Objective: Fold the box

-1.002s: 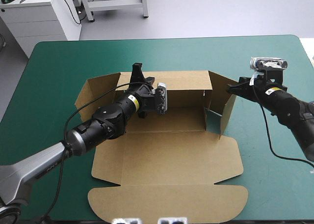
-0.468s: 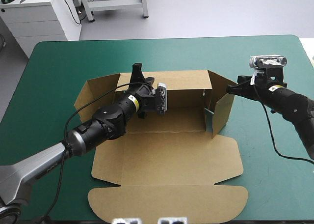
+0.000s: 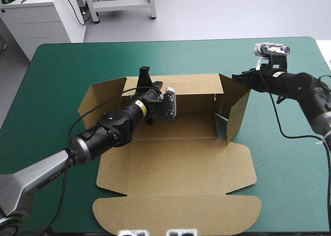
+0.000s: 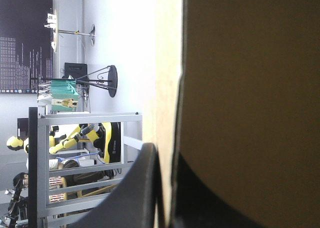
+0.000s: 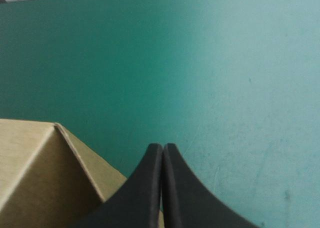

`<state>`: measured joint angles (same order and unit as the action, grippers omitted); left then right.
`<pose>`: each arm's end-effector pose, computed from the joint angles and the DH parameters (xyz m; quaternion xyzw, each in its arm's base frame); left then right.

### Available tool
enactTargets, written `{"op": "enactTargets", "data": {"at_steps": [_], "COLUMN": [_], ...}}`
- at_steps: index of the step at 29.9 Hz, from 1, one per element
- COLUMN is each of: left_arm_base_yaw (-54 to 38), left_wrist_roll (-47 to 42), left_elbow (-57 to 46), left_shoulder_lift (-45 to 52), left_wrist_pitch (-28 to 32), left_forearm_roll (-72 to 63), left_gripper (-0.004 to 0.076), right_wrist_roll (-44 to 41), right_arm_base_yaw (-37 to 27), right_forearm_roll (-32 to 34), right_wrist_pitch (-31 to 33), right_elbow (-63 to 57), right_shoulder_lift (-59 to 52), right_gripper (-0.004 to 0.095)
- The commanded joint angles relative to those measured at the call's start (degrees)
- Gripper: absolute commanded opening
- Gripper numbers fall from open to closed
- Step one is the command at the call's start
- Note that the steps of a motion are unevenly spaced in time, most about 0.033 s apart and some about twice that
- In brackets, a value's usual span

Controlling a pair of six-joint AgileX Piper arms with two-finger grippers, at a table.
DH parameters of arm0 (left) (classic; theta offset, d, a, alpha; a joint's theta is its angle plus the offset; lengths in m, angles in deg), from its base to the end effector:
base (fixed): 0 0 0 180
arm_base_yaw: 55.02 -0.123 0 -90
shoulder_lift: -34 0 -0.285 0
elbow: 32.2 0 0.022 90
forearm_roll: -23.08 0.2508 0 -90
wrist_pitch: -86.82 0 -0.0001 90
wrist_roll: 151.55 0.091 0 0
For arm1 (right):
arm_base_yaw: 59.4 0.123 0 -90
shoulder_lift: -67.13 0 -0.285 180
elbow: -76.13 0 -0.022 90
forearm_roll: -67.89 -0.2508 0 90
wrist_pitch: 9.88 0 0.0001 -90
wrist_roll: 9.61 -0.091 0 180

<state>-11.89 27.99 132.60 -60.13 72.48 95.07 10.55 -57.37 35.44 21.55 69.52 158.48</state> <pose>0.2667 -0.2204 0.3092 0.6631 0.5068 0.2269 0.5020 0.3283 0.0372 0.3445 -0.0166 0.8813 0.1660 0.4421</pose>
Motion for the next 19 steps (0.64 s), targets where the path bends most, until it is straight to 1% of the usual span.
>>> {"op": "enactTargets", "data": {"at_steps": [1, 4, 6, 10, 12, 15, 19], "left_arm_base_yaw": [0.57, 0.57, 0.57, 0.57, 0.57, 0.57, 0.57], "left_wrist_roll": [-1.32, -1.32, -1.32, -1.32, -1.32, -1.32, -1.32], "left_elbow": [1.19, 1.19, 1.19, 1.19, 1.19, 1.19, 1.19], "left_shoulder_lift": [1.81, 1.81, 1.81, 1.81, 1.81, 1.71, 1.71], "left_wrist_pitch": [1.03, 0.44, 0.31, 0.18, 0.18, 0.18, 0.18], "left_forearm_roll": [-0.51, -0.51, -0.51, -0.51, -0.51, -0.51, -0.51], "left_gripper": [-0.0008, -0.0008, -0.0008, -0.0008, -0.0008, -0.0008, -0.0008], "right_wrist_roll": [-0.60, 0.53, 3.31, 11.67, 18.27, 30.69, 43.66], "right_arm_base_yaw": [-0.18, -0.18, -0.18, -0.18, -0.18, -0.18, -0.18], "right_forearm_roll": [-0.48, -0.48, -2.74, -12.46, -18.24, -26.93, -37.28], "right_wrist_pitch": [1.68, 5.19, 5.20, 1.06, -0.31, -1.60, -2.14], "right_elbow": [2.25, 1.86, -0.01, -7.29, -11.91, -17.60, -21.75], "right_shoulder_lift": [0.65, 1.21, 0.48, -3.45, -5.71, -8.27, -10.98], "right_gripper": [-0.0019, -0.0019, -0.0018, -0.0018, -0.0018, -0.0018, -0.0018]}}
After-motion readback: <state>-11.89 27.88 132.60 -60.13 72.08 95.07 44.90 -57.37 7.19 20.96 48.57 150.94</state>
